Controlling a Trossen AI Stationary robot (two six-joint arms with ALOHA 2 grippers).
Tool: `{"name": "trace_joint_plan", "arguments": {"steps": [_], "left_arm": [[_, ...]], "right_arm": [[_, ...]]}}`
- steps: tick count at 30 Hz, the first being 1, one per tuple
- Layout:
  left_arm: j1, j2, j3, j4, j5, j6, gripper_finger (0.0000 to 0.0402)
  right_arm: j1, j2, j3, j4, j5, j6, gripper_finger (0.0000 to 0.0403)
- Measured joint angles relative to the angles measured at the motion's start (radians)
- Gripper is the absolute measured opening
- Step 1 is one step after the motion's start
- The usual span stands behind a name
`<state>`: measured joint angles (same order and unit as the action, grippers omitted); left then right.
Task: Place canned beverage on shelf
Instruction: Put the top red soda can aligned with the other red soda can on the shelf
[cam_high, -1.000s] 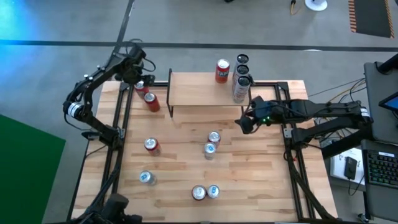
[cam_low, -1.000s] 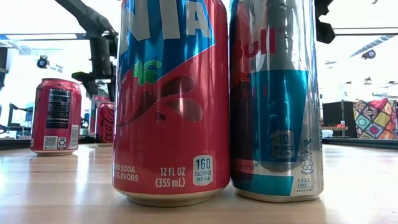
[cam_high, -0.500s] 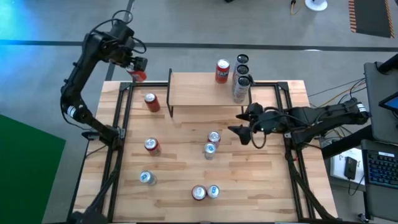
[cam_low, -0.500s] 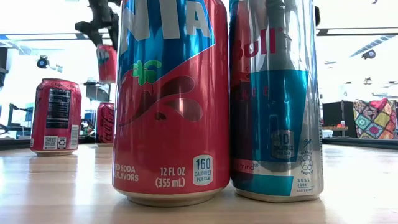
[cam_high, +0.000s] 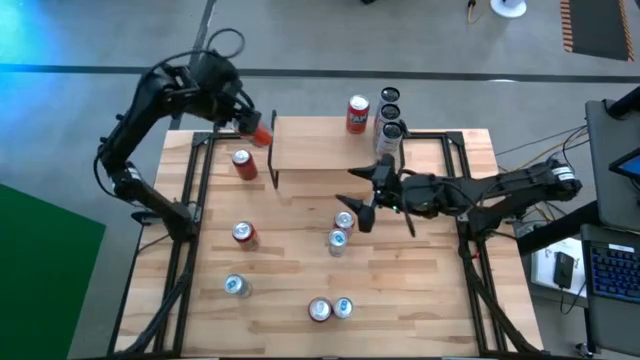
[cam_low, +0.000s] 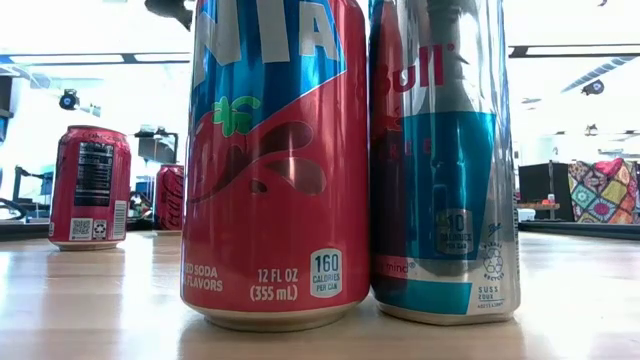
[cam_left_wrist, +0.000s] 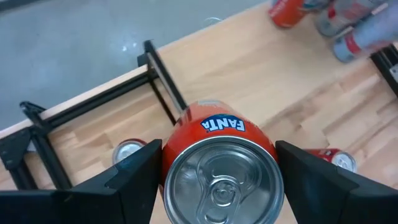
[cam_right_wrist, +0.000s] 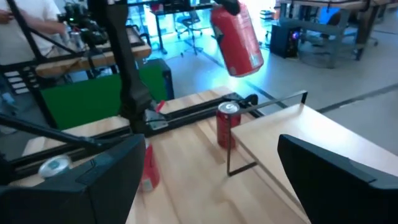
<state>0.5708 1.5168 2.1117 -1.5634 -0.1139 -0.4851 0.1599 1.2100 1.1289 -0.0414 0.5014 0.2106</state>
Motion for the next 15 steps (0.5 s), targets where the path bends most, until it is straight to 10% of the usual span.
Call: {"name": "trace_joint_plan", "arguments": {"steps": [15], "left_arm": [[-0.205, 0.039, 0.000, 0.071, -0.062, -0.144, 0.0269]], "right_arm": [[-0.005, 0.015, 0.034, -0.042, -0.013, 0.005, 0.0354]]}}
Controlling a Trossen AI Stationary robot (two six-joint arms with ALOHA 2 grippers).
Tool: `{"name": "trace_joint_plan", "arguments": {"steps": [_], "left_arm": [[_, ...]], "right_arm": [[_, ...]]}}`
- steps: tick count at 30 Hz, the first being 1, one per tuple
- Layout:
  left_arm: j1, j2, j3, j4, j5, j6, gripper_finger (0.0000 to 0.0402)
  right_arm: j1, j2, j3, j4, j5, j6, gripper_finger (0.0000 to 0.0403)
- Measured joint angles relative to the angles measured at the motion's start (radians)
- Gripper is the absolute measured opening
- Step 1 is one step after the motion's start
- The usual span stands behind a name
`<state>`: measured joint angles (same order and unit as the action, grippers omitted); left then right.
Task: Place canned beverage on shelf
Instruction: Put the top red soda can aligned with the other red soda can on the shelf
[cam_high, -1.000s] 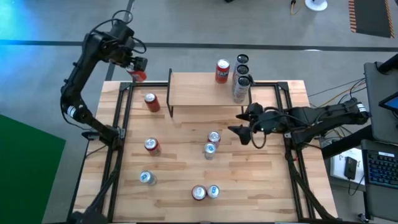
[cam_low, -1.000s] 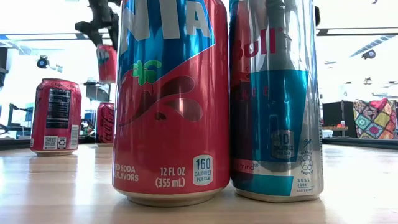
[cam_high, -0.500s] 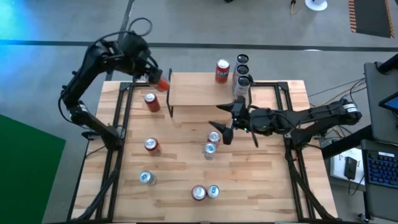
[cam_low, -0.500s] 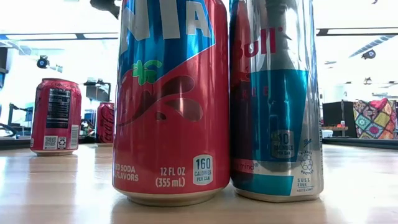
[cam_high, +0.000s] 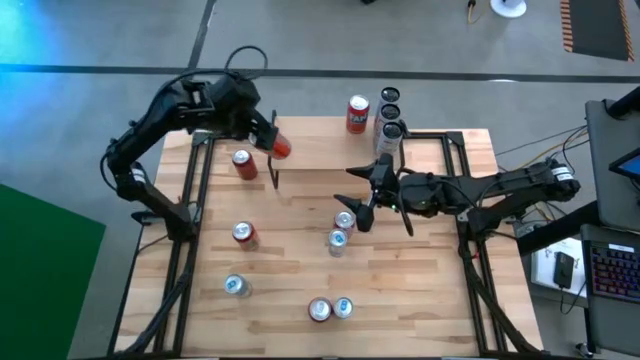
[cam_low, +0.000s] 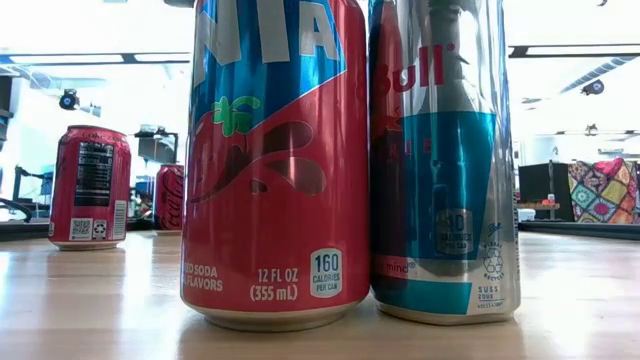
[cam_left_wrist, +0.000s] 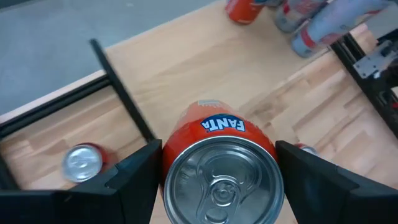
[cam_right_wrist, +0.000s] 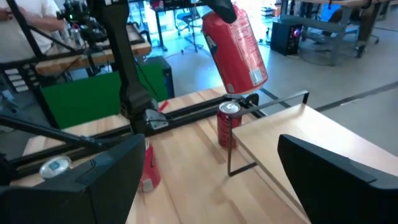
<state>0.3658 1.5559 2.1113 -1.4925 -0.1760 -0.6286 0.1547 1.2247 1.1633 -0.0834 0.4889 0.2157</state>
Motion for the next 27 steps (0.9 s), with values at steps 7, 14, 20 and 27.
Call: {"name": "trace_joint_plan", "arguments": {"steps": [7, 14, 20, 27], "left_arm": [[-0.076, 0.070, 0.000, 0.046, 0.002, -0.019, 0.0269], [-0.103, 0.100, 0.000, 0.063, 0.002, -0.032, 0.0269], [-0.103, 0.096, 0.001, 0.063, 0.002, -0.035, 0.0269], [-0.103, 0.086, 0.001, 0.065, 0.002, -0.026, 0.0269]], "right_arm": [[0.000, 0.004, 0.000, -0.060, -0.002, 0.000, 0.0354], [0.000, -0.001, 0.002, -0.075, 0.001, -0.029, 0.0354], [-0.004, 0.000, 0.003, -0.064, 0.008, -0.096, 0.0354], [-0.011, 0.002, 0.003, -0.048, 0.009, -0.159, 0.0354]]}}
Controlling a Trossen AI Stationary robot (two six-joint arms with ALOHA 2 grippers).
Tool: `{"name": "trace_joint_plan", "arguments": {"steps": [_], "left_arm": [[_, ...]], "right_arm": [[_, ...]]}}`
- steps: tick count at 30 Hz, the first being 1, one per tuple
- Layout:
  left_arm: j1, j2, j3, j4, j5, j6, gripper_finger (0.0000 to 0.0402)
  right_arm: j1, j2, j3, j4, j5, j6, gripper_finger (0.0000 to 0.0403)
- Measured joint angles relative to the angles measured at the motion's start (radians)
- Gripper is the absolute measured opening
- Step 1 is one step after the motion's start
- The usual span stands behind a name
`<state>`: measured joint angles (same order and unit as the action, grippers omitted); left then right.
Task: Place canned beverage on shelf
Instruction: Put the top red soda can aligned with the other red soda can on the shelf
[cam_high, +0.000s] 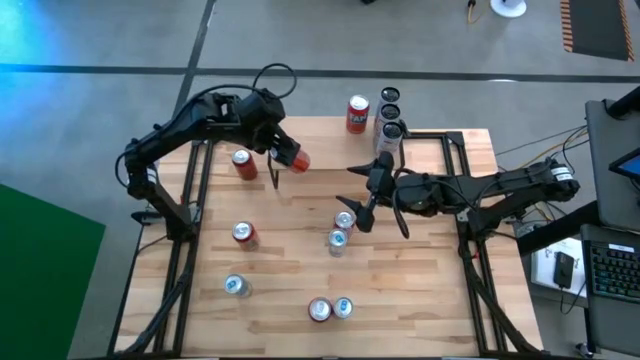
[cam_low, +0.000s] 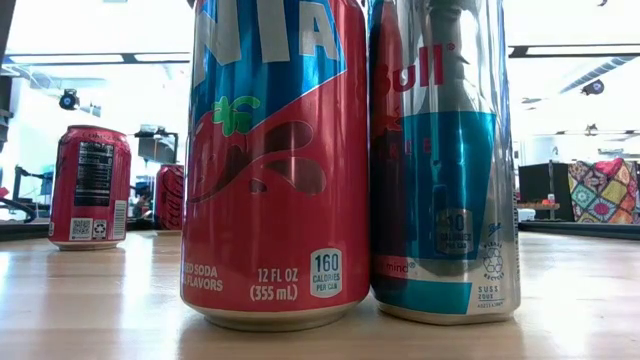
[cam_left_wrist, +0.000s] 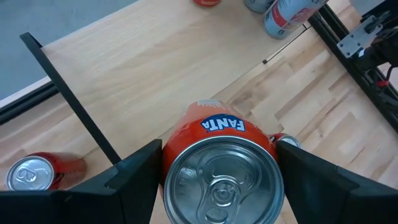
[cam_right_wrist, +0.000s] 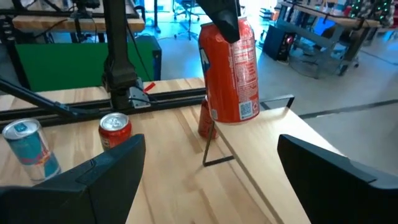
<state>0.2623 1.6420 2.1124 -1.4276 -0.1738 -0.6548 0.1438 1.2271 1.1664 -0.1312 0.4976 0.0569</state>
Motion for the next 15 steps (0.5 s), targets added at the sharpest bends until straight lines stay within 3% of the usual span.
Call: {"name": "trace_joint_plan", "arguments": {"steps": [15], "left_arm": [[0.000, -0.037, 0.000, 0.031, 0.019, 0.019, 0.0269]], "right_arm": [[-0.049, 0.001, 0.003, 0.020, -0.009, 0.054, 0.0354]]}}
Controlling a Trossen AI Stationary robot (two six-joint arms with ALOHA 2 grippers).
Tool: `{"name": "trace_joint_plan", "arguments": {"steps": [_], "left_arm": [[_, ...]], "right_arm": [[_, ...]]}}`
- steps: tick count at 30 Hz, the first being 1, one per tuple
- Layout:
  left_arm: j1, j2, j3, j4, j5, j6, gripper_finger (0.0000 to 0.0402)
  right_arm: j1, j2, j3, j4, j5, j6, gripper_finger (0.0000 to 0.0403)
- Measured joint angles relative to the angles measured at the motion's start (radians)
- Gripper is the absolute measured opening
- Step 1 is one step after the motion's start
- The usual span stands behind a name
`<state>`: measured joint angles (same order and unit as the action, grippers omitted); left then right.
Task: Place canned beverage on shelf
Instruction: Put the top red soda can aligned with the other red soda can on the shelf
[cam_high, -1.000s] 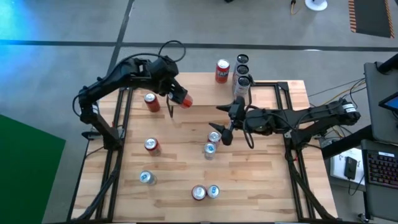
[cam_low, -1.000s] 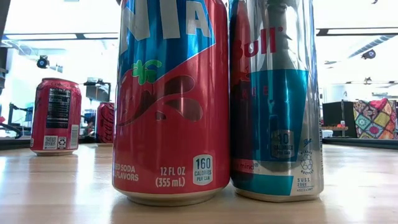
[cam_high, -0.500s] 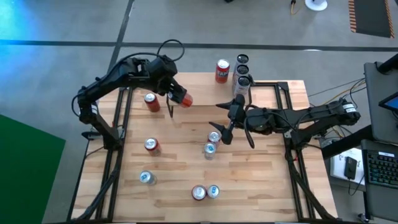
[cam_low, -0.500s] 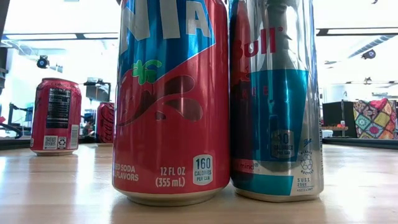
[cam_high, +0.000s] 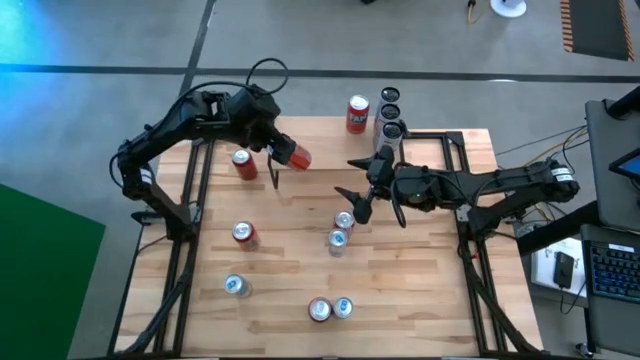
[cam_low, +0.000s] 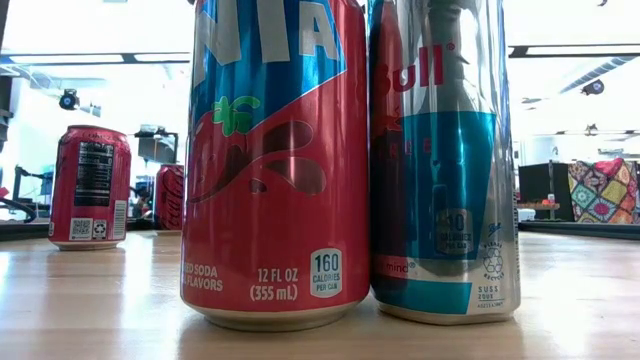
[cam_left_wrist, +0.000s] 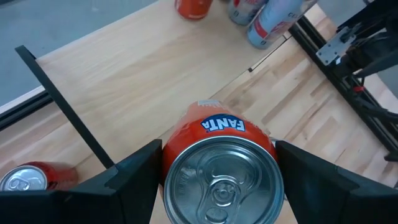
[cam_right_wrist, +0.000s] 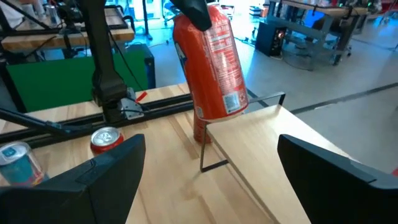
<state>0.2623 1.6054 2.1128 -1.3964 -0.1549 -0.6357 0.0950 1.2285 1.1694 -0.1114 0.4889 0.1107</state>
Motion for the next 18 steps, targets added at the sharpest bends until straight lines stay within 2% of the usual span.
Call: {"name": "trace_joint_plan", "arguments": {"steps": [9, 18], "left_arm": [[0.000, -0.004, 0.000, 0.007, 0.024, 0.026, 0.0269], [-0.005, -0.051, 0.000, -0.009, 0.033, 0.077, 0.0269]], "right_arm": [[-0.004, -0.004, 0.000, 0.025, 0.001, -0.049, 0.0354], [-0.002, -0.041, 0.000, -0.004, 0.001, 0.050, 0.0354]]}}
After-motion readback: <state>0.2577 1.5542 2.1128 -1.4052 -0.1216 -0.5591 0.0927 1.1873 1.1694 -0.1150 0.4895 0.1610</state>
